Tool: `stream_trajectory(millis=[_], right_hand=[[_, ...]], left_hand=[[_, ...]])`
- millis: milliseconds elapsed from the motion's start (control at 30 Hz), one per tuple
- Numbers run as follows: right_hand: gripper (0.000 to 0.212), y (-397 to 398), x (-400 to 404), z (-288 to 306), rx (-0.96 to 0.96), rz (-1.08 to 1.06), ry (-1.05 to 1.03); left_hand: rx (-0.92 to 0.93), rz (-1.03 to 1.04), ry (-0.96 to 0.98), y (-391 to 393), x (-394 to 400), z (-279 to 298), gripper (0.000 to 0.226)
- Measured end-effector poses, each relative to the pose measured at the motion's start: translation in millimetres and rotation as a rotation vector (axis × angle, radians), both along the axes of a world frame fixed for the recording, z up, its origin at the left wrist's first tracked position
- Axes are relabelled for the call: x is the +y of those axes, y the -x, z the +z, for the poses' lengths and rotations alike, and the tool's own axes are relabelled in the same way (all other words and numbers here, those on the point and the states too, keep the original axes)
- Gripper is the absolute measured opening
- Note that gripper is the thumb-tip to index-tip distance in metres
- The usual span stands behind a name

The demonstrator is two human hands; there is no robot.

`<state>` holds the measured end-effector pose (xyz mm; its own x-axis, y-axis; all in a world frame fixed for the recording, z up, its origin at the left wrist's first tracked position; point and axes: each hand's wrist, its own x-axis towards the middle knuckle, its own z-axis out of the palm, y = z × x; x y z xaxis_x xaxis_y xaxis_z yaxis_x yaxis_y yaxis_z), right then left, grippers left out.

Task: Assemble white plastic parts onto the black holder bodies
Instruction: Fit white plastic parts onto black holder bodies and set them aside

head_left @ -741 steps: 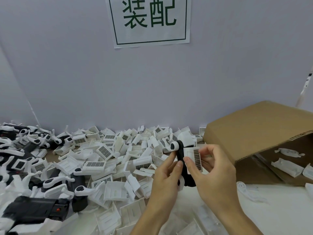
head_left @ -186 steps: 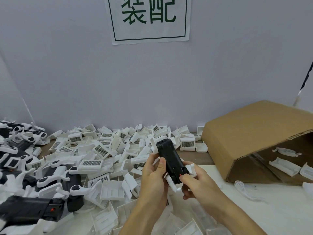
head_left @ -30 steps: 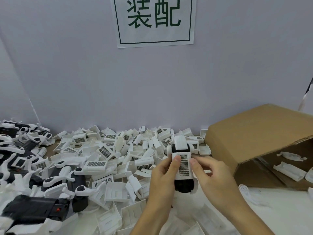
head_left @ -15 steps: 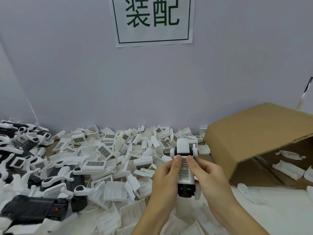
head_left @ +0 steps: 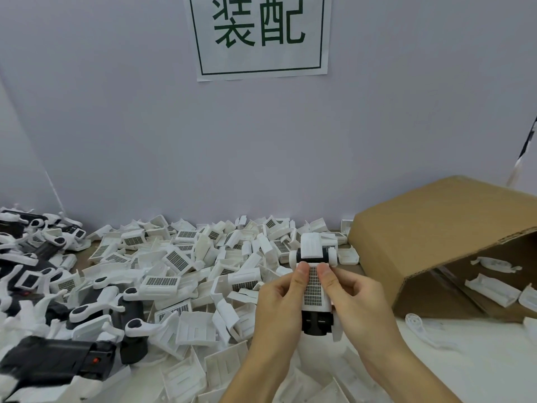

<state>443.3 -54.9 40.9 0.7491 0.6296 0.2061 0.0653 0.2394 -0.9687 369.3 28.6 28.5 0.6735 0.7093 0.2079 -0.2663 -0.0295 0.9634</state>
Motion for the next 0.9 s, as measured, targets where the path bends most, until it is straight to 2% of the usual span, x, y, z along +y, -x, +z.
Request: stream_trajectory(millis=[100,200,300,500,667,767,900], right_hand=[[0.026,-3,-2,0,0.036,0.085,0.038],[0.022,-6,-5,0,-0.033,0.121,0.087],[0.020,-7,-6,-2,-0.085,0.102,0.093],[0.019,-5,-6,-3,-0.196,0.083,0.064],[0.020,-6,-3,-6,-0.180,0.025,0.031],[0.021,-8,-2,-6,-0.154,0.012,0.018],[0.019,-12,-4,-8,-0.169,0.005,0.063]], left_hand=[[0.001,-0.015,0.079,-3,3,-4,0.051],[-0.013,-0.034,0.151,-4,8,-7,0.037],[-0.001,-0.029,0.097,-4,10,-8,0.025],[-0.002,0.025,-0.043,1,10,-5,0.026],[-0.068,-0.064,0.032,3,10,-1,0.017],[-0.046,-0.098,0.009,3,10,-3,0.024],[0.053,-0.008,-0.109,5,9,-4,0.027]])
